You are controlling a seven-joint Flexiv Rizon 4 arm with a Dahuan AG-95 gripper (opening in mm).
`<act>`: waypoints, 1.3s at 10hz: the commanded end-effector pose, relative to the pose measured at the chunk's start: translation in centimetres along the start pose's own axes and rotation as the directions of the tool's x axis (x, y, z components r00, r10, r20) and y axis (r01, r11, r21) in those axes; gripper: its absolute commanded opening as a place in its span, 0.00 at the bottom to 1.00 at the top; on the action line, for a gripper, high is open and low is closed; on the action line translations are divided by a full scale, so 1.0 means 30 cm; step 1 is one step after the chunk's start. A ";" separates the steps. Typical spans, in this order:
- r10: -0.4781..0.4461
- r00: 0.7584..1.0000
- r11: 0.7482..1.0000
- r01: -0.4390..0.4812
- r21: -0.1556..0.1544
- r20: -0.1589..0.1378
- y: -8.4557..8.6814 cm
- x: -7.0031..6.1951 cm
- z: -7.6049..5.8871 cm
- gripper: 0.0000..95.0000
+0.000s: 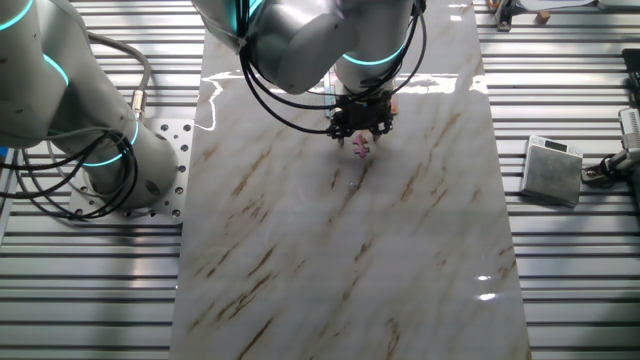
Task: Assemble one piece of a puzzle
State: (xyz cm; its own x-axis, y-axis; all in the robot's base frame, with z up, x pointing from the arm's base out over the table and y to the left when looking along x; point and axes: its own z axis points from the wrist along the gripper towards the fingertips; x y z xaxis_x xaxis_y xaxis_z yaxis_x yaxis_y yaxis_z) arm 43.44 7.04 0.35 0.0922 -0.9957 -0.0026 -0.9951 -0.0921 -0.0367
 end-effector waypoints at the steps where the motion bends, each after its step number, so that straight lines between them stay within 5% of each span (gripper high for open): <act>1: 0.009 1.000 1.000 -0.009 -0.019 -0.003 -0.004 0.000 0.004 0.40; 2: 0.010 1.000 1.000 -0.010 -0.002 -0.004 -0.002 0.000 0.006 0.40; 4: 0.033 0.999 0.997 -0.034 -0.071 -0.015 0.002 0.000 0.006 0.40; 6: 0.033 0.999 0.999 -0.033 -0.039 -0.015 0.002 0.003 0.002 0.40; 7: 0.042 0.999 0.998 -0.042 -0.041 -0.013 0.001 0.002 0.001 0.20; 8: 0.045 0.999 0.999 -0.045 -0.026 -0.014 0.001 0.002 -0.001 0.20; 9: 0.050 0.999 0.998 -0.051 -0.026 -0.019 -0.001 0.002 -0.005 0.00; 13: 0.048 0.999 0.999 -0.049 -0.023 -0.008 -0.004 0.002 -0.007 0.00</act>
State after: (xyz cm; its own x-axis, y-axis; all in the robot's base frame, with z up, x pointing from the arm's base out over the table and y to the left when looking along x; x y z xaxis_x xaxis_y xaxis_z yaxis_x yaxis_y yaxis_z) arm 43.51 7.02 0.60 0.0427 -0.9991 0.0063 -0.9989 -0.0428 -0.0174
